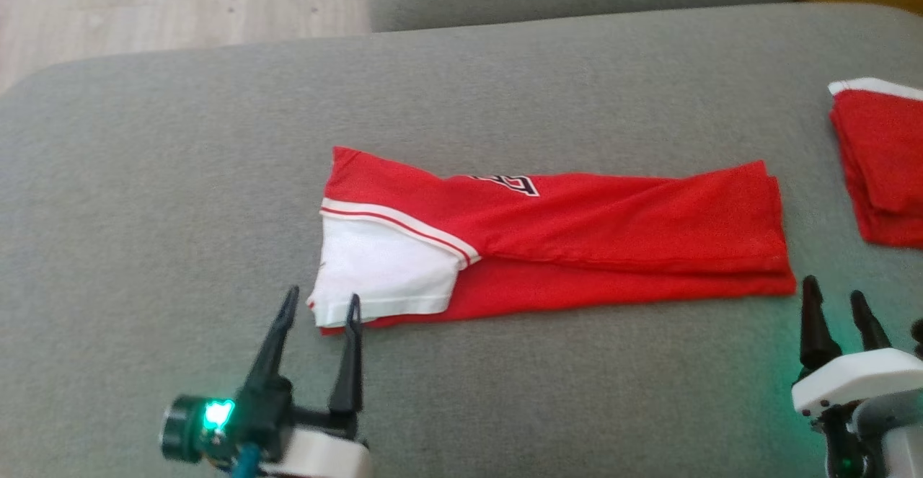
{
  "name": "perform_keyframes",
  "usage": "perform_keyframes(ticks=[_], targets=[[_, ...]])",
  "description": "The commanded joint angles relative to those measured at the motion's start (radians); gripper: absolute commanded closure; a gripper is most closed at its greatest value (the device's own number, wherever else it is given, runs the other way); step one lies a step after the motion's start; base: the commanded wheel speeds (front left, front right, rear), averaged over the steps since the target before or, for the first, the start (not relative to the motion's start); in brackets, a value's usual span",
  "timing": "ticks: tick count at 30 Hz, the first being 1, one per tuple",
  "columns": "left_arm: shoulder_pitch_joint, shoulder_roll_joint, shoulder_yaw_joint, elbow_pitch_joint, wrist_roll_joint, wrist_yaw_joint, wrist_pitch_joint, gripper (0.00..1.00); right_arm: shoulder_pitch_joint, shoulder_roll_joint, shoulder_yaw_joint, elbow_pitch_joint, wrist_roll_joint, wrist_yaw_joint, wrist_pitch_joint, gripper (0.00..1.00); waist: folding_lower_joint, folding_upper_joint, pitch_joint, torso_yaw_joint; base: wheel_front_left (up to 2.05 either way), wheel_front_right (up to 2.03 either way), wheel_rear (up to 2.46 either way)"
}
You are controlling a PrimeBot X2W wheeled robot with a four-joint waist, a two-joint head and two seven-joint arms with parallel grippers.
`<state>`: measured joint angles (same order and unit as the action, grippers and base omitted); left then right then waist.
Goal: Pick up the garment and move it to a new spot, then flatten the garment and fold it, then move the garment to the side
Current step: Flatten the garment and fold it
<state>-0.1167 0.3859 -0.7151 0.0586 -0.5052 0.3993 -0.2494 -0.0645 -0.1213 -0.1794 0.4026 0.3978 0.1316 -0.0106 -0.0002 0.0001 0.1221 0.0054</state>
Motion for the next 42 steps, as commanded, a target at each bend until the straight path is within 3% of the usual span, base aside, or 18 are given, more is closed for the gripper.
perform_keyframes(ticks=[1,8,14,18,19,20,21,27,34,38,42], targets=[[0.002,-0.013,0.063,-0.044,0.055,0.019,-0.012,0.0,-0.035,0.005,-0.006,-0.021,-0.014,-0.001,0.004,0.0,0.0002,-0.0001,-0.015,0.026,0.0,0.0,0.0],[0.103,-0.114,0.113,-0.087,0.221,0.023,-0.012,0.0,-0.143,0.032,-0.134,0.092,-0.086,-0.001,0.031,0.0,0.0002,-0.0001,-0.024,0.105,0.0,0.0,0.0],[0.146,-0.154,0.161,-0.099,0.296,0.005,-0.012,0.0,-0.234,0.04,-0.268,0.259,-0.159,-0.001,0.053,0.0,0.0002,-0.0001,-0.012,0.153,0.0,0.0,0.0],[0.158,-0.166,0.197,-0.093,0.319,-0.02,-0.012,0.0,-0.273,0.044,-0.293,0.359,-0.205,-0.001,0.083,0.03,0.0002,-0.0001,-0.008,0.162,0.0,0.0,0.0],[0.159,-0.169,0.206,-0.091,0.323,-0.026,-0.012,0.0,-0.281,0.046,-0.289,0.375,-0.204,-0.001,0.086,0.45,0.0002,-0.0001,-0.008,0.162,0.0,0.0,0.0],[0.16,-0.172,0.215,-0.09,0.328,-0.031,-0.012,0.0,-0.288,0.049,-0.283,0.387,-0.199,-0.001,0.088,0.79,0.0002,-0.0001,-0.01,0.16,0.0,0.0,0.0],[0.162,-0.175,0.224,-0.09,0.333,-0.035,-0.012,0.0,-0.294,0.051,-0.274,0.397,-0.19,-0.001,0.088,1.0,0.0002,-0.0001,-0.012,0.157,0.0,0.0,0.0],[0.176,-0.191,0.257,-0.087,0.352,-0.058,-0.012,0.0,-0.302,0.045,-0.229,0.396,-0.15,-0.001,0.049,1.0,0.0002,-0.0001,-0.02,0.125,0.0,0.0,0.0],[0.191,-0.209,0.292,-0.082,0.372,-0.092,-0.012,0.0,-0.287,-0.057,-0.233,0.324,-0.101,-0.001,0.028,1.0,0.0002,-0.0001,-0.025,0.074,0.0,0.0,0.0],[0.197,-0.221,0.307,-0.077,0.382,-0.11,-0.012,0.0,-0.292,-0.101,-0.225,0.243,-0.061,-0.001,0.049,1.0,0.0002,-0.0001,-0.032,0.053,0.0,0.0,0.0],[0.205,-0.231,0.318,-0.07,0.391,-0.125,-0.012,0.0,-0.294,-0.075,-0.153,0.085,-0.018,-0.001,0.078,1.0,0.0002,-0.0001,-0.045,0.045,0.0,0.0,0.0]])
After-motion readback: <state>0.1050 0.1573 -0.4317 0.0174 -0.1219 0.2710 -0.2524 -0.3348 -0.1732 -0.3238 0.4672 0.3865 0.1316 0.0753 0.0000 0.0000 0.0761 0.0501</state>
